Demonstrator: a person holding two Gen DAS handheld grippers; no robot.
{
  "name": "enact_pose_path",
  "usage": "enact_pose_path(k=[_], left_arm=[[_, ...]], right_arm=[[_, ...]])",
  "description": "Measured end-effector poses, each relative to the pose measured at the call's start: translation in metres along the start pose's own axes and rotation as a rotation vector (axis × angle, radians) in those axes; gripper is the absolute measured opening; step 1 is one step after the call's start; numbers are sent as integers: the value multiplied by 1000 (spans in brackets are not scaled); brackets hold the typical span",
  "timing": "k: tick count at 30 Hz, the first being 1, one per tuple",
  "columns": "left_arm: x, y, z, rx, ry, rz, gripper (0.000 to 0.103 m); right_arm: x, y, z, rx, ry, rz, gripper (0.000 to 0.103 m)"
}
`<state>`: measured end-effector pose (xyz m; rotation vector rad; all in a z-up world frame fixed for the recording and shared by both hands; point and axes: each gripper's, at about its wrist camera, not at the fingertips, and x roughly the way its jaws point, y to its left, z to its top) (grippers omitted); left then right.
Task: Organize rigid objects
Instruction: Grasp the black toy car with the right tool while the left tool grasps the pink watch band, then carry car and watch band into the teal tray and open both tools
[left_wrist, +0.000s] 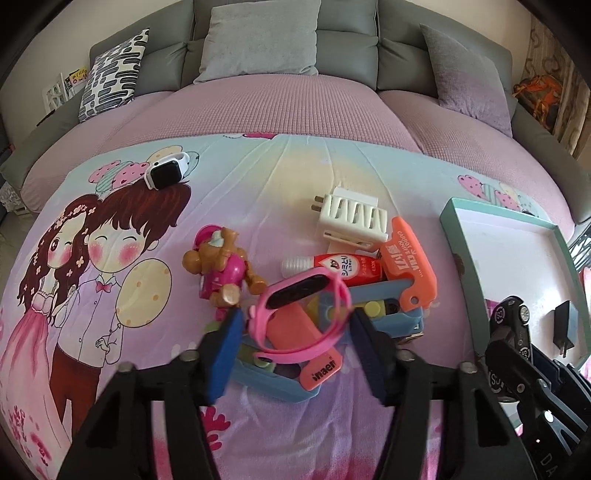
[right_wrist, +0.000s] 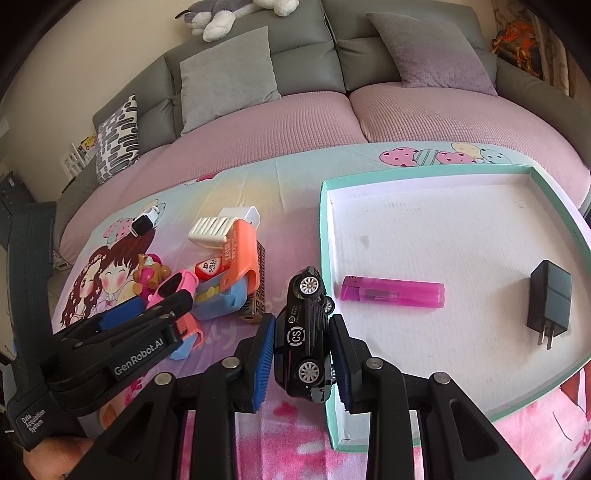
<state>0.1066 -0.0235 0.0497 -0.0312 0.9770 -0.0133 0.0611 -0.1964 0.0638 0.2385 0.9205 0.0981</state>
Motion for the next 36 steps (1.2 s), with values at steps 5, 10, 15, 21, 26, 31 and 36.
enact_pose_path(k=[5,10,15,21,26,31,36], left_arm=[[-9,0,3,1,-24,-1,55],[-17,-1,5,4,-46,-7,51],[-25,-1,7,6,-69,-13,51],[-54,-1,13,-5,-149,-46,51],[-70,-17,17,20,-201,-107,50],[-70,-50,15,93,-201,-165,45],[-64,-85,10,174,-181,-212,44]], right_arm=[[-4,-1,1,3,-16,8,32],[-5,-2,1,9,-20,8,32],[-7,-3,2,12,-32,14,32],[-18,-9,6,21,-70,9,32],[-20,-32,9,63,-69,-49,32],[-25,-62,10,120,-67,-120,32],[-28,-82,9,165,-59,-144,32]])
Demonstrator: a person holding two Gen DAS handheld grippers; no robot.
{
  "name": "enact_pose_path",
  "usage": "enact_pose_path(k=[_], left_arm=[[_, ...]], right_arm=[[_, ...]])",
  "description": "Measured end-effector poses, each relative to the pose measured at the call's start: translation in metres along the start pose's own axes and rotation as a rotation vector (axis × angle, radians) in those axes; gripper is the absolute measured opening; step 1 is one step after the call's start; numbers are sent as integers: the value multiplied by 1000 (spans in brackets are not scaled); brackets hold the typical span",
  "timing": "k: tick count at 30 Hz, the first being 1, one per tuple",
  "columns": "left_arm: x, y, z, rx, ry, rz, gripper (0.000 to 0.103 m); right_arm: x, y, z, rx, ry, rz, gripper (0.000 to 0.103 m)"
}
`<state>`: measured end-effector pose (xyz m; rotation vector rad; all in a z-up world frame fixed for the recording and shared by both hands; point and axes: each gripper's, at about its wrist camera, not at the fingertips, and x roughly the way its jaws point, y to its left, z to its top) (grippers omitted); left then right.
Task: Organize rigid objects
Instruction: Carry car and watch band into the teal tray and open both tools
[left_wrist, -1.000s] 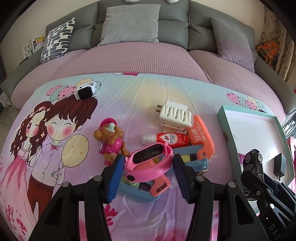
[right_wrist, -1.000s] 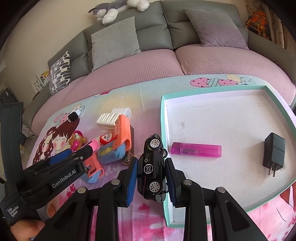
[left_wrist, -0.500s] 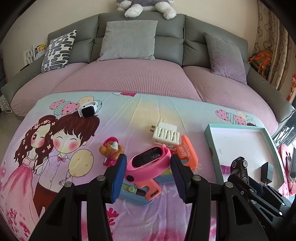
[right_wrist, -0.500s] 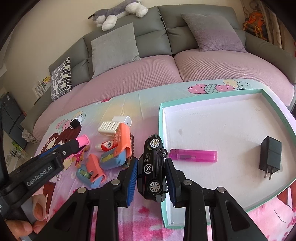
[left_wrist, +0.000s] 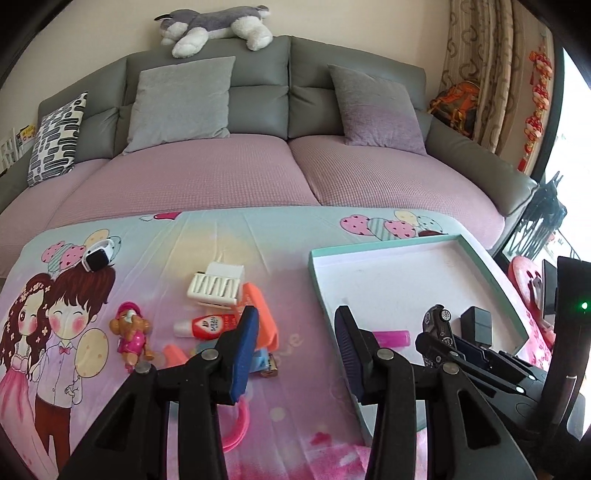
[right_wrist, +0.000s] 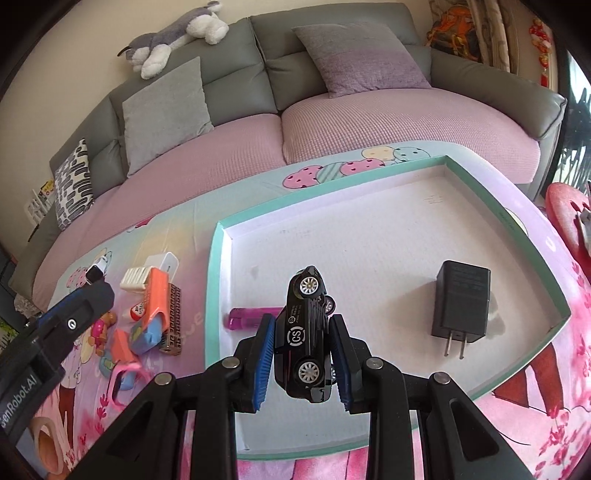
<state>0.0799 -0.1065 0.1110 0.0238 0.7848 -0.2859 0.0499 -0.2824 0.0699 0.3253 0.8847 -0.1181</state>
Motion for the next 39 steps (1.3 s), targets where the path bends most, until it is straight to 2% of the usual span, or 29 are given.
enact_pose_path(k=[3,12,13,14,16,21,24,28,32,33,35,39], left_arm=[[2,2,-2,1,9,32,44],[11,74,-16,-191,90,157,46],[11,78,-17,-204,96,162,49],[11,81,-19,-213,106,166,57],[12,85,-24,-213,133,167,64],[21,88,-45,-199,232,193,66],[25,91,-54,-186,274,238,73],[29,93,-60,-181,293,238,73],[39,92,-67,-151,328,270,73],[40,92,-67,-151,329,269,71],[38,93,-67,-156,318,241,56],[33,87,-62,-122,295,253,56]], right_arm=[[0,-10,1,23,-2,-2,32],[6,-12,-3,34,28,-5,31],[7,-11,-3,32,31,-6,31],[7,-11,-3,30,33,-7,31],[9,-9,-3,23,38,-8,31],[14,1,-6,-4,55,-8,31],[14,8,-7,-24,56,-2,31],[14,11,-8,-33,59,-7,31],[15,11,-8,-33,63,-12,31],[15,10,-7,-33,64,-12,31],[15,11,-8,-33,66,-12,31],[15,9,-6,-29,65,-8,31]])
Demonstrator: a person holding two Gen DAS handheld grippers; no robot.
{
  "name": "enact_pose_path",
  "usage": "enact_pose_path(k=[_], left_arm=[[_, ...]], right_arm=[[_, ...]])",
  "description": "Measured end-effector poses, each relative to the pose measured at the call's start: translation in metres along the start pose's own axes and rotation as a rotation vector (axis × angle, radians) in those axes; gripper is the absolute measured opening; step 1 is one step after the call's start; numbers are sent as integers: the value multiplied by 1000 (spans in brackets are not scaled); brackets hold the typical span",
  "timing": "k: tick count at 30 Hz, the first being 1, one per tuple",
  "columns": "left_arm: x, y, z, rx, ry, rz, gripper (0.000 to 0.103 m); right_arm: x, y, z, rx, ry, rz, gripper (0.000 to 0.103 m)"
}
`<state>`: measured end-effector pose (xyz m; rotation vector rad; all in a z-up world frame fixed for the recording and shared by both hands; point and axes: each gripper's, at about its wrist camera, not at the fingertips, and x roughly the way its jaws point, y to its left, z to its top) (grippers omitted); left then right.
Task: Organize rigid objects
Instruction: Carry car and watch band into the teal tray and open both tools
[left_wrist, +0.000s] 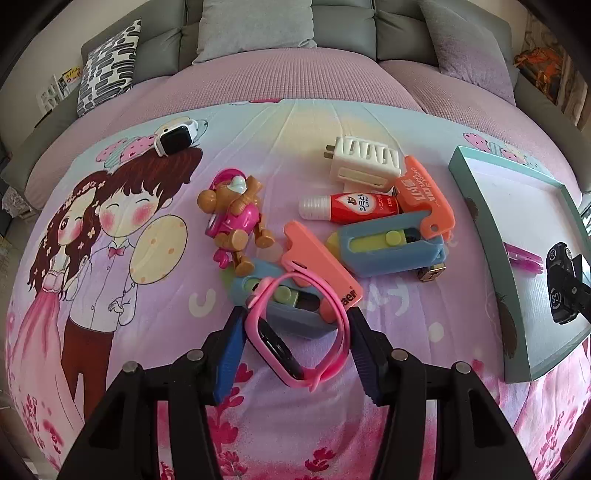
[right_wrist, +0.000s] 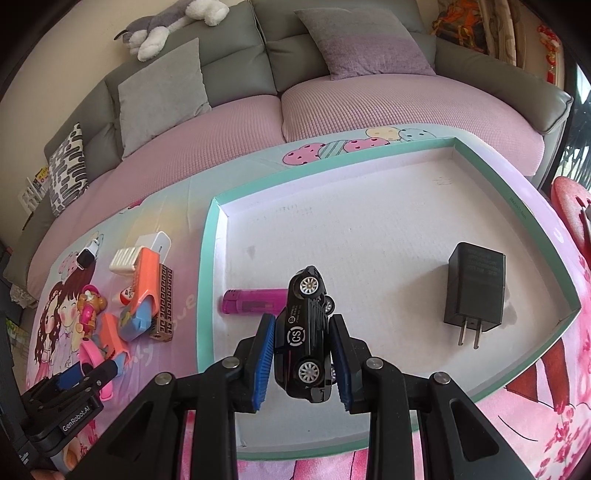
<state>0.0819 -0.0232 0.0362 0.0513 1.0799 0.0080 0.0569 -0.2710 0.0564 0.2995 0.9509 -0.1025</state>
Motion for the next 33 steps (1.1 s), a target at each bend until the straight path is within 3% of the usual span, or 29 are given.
enact_pose_path(k=[5,9,17,21,27,33], left_arm=[[-22,2,6,-5,-62,-3,56],[-47,-5,16,-9,-155,-71,56],[-60,-79,31,136,-224,-229,56],[-56,-116,35,183,-218,-318,57],[-43,-147,33,226,-194,-367,57],[-30,-154,28,234,-157,-395,57]], right_arm=[[-1,-2,1,8,-4,6,31],[0,-6,1,24,-7,8,31],[-5,-30,5,88,-27,-8,32],[-9,-46,7,133,-40,-27,32],[-10,-63,6,191,-41,-47,32],[-11,-64,6,194,-43,-52,32]])
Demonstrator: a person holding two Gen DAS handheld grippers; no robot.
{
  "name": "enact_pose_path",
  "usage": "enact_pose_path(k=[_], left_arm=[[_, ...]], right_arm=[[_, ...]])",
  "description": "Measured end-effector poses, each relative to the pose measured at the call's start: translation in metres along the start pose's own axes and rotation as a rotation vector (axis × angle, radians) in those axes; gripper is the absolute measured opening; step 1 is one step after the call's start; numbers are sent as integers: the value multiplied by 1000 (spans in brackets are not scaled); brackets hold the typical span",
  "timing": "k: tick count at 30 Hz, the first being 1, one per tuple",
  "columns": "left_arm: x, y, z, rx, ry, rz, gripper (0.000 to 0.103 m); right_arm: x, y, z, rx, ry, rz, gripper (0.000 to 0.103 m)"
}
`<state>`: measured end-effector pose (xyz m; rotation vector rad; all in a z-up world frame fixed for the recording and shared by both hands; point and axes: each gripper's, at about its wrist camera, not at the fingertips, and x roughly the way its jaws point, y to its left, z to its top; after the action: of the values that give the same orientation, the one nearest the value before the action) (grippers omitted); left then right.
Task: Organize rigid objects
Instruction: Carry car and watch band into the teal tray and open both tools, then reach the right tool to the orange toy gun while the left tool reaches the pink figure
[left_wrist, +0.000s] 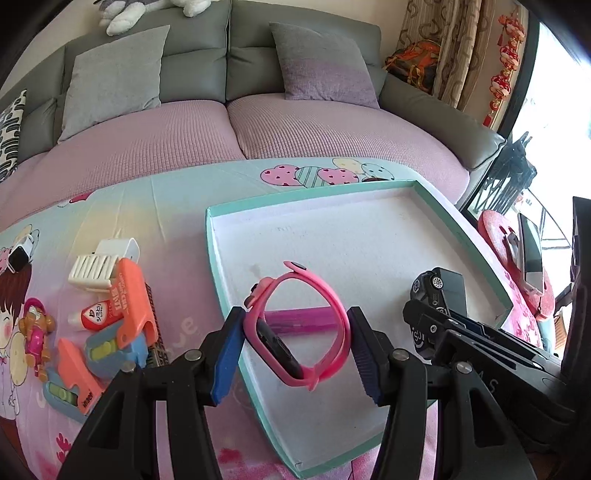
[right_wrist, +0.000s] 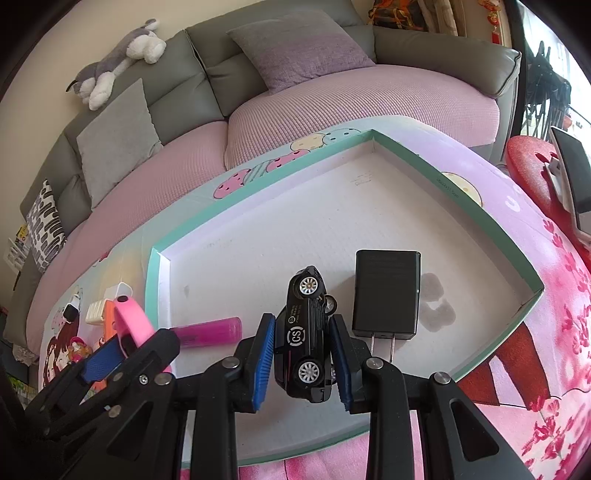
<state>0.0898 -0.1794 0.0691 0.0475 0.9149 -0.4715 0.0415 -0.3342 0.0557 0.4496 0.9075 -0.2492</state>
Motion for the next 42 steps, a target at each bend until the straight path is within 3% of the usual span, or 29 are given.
enact_pose_path(k=[8,11,13,16,20,24,27,30,42], left_arm=[[1,12,-2,-52,19,-7,77],[-4,18,-2,-65,9,3,78],[-9,23,-1,-74,-4,19,79],[-17,36,-1,-99,-18,72,91],[-26,58,-1,-150,-30,142,91],[-34,85,-4,-223,-39,202,91],[-42,106,-9,-289,-51,256,91],[-51,129,-14,-365,-72,305,91],[-76,189,-37,-556,-128,419,97]], right_arm=[[2,0,1,5,12,1,32],[3,1,2,-2,18,2,32],[4,2,2,-8,18,5,32],[3,4,2,-19,11,0,32],[2,8,1,-39,2,-14,49],[0,14,0,-56,-12,-5,51],[-1,23,-1,-89,-28,-2,64],[0,35,-4,-130,-32,9,71],[-2,75,-17,-243,-71,67,103]])
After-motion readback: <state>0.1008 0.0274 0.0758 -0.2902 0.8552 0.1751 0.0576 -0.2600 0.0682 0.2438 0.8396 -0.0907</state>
